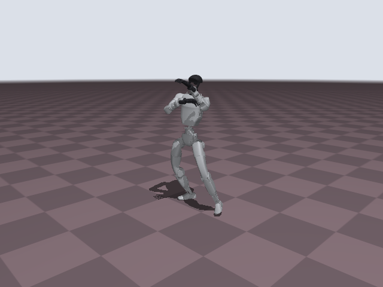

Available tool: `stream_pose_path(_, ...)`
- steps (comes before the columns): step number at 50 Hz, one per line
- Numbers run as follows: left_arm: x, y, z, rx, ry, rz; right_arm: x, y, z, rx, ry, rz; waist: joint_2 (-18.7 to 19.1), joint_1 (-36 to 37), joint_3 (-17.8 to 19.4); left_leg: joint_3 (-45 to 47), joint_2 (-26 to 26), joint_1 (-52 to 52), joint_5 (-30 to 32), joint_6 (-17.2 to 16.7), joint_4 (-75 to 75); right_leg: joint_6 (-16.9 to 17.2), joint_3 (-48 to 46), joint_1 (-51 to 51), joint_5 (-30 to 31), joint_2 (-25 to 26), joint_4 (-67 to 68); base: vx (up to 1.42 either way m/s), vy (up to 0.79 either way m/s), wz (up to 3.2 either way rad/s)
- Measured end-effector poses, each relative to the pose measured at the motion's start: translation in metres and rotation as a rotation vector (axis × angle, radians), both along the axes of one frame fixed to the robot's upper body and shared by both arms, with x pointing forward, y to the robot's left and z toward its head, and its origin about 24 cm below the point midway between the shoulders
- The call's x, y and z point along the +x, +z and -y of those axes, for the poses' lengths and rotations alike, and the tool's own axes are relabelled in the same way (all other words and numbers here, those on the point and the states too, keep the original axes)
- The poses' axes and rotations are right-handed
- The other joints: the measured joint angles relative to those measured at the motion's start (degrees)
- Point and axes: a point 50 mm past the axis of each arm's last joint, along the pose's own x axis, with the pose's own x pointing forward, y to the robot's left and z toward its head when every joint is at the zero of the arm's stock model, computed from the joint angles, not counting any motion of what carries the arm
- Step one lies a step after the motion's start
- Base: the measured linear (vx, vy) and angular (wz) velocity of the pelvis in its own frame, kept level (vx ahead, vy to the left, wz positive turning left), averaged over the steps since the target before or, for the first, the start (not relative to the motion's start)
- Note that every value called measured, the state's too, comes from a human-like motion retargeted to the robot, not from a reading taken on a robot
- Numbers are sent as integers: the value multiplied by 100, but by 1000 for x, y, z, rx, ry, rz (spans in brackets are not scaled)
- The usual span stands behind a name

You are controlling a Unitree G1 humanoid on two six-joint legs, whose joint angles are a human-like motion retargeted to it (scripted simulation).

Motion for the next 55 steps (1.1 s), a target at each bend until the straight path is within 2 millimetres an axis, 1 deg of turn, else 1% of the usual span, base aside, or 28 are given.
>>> stream_pose_path(4,-52,14,18,-71,-177,181,0,-11,3,-71,-16,-19,-41,118,81,-119,31,-60,60,-74,1,-65,-101,41,-30,51,66,-6,-5,25)
stream_pose_path(6,-74,19,24,-103,-249,260,1,-15,5,-85,-31,-24,-32,101,71,-133,40,-62,96,-97,-63,-85,-125,37,-24,82,59,-7,-4,13)
stream_pose_path(8,-88,23,29,-126,-298,314,3,-18,7,-89,-48,-29,-4,32,12,-109,44,-36,137,-111,-183,-88,-129,19,0,116,20,-8,-4,3)
stream_pose_path(10,-93,26,33,-136,-320,335,6,-19,9,-85,-66,-32,50,-79,-70,-54,47,7,182,-121,-346,-72,-114,-20,38,155,-38,-9,-3,-6)
stream_pose_path(12,-87,28,37,-132,-309,314,8,-19,10,-71,-80,-32,132,-230,-159,26,51,60,229,-129,-539,-32,-84,-79,84,199,-113,-10,-3,-13)
stream_pose_path(14,-74,30,41,-117,-277,264,10,-16,11,-50,-90,-27,232,-412,-233,116,57,112,273,-138,-740,25,-47,-146,132,248,-198,-11,-3,-17)
stream_pose_path(17,-43,33,44,-85,-195,169,12,-8,13,-4,-100,-13,398,-727,-289,236,68,174,318,-154,-1014,119,13,-250,197,329,-331,-13,-2,-18)
stream_pose_path(20,-10,33,41,-56,-94,73,15,1,14,53,-107,1,560,-1062,-272,305,75,210,312,-169,-1222,207,68,-343,254,402,-445,-14,-2,-18)
stream_pose_path(23,22,32,30,-41,15,-16,18,12,15,124,-112,13,696,-1389,-180,335,86,212,269,-180,-1334,260,128,-442,303,456,-502,-14,-1,-20)
stream_pose_path(25,40,30,17,-33,94,-70,19,20,15,176,-113,23,767,-1588,-91,359,97,197,245,-176,-1359,276,178,-517,334,478,-508,-14,0,-24)
stream_pose_path(28,56,31,-5,-15,196,-114,20,33,14,231,-106,45,801,-1812,81,386,98,149,194,-151,-1322,276,284,-646,379,483,-481,-12,1,-31)
stream_pose_path(30,56,38,-17,-18,230,-95,19,39,13,239,-99,61,765,-1887,223,358,67,109,120,-139,-1268,272,377,-730,410,473,-460,-11,2,-39)
stream_pose_path(32,43,50,-21,-44,215,-19,18,41,13,215,-92,79,688,-1875,396,240,-13,61,-1,-142,-1191,269,484,-795,441,453,-450,-9,4,-43)
stream_pose_path(34,21,65,-20,-83,164,97,15,38,13,173,-85,92,605,-1803,594,48,-131,7,-145,-149,-1096,263,594,-833,473,428,-455,-8,6,-44)
stream_pose_path(36,-7,77,-16,-122,98,227,13,33,12,125,-80,94,542,-1699,813,-195,-277,-57,-298,-149,-978,252,693,-843,506,397,-470,-7,8,-38)
stream_pose_path(38,-34,85,-11,-154,37,341,12,27,12,90,-81,87,514,-1588,1046,-465,-441,-129,-457,-141,-837,236,768,-831,539,358,-482,-7,10,-27)
stream_pose_path(40,-53,91,-5,-170,-5,419,13,23,11,80,-90,78,517,-1487,1287,-744,-615,-210,-614,-130,-681,218,816,-809,568,312,-480,-7,12,-14)
stream_pose_path(42,-57,97,2,-161,-11,442,15,24,11,104,-101,74,545,-1409,1502,-996,-783,-295,-745,-119,-541,200,838,-801,600,261,-465,-8,13,-3)
stream_pose_path(44,-53,107,9,-131,12,441,16,33,10,158,-107,94,592,-1353,1759,-1200,-913,-398,-871,-104,-376,191,833,-808,622,211,-416,-9,14,7)
stream_pose_path(46,-41,117,14,-91,54,423,15,45,9,235,-100,126,646,-1324,1986,-1328,-1008,-498,-971,-76,-251,196,826,-843,660,163,-384,-10,16,8)
stream_pose_path(48,-27,128,17,-46,106,408,12,61,7,335,-81,172,694,-1318,2207,-1409,-1073,-606,-1048,-42,-160,214,831,-915,714,124,-371,-10,18,0)
stream_pose_path(50,-13,135,15,3,168,385,8,76,6,427,-60,215,734,-1317,2370,-1468,-1129,-696,-1059,-14,-146,245,866,-1011,797,97,-410,-9,20,-15)
stream_pose_path(51,-10,137,13,30,193,373,6,83,5,458,-55,238,732,-1309,2439,-1492,-1151,-738,-1016,-7,-170,260,903,-1076,851,92,-451,-8,21,-29)
stream_pose_path(53,-8,142,10,70,231,360,5,93,4,494,-58,278,697,-1273,2554,-1507,-1184,-806,-878,5,-255,288,993,-1205,974,84,-561,-8,23,-43)
stream_pose_path(55,-18,151,11,86,234,390,4,99,5,496,-74,313,588,-1194,2667,-1437,-1191,-866,-702,12,-374,311,1115,-1354,1121,74,-707,-7,25,-56)
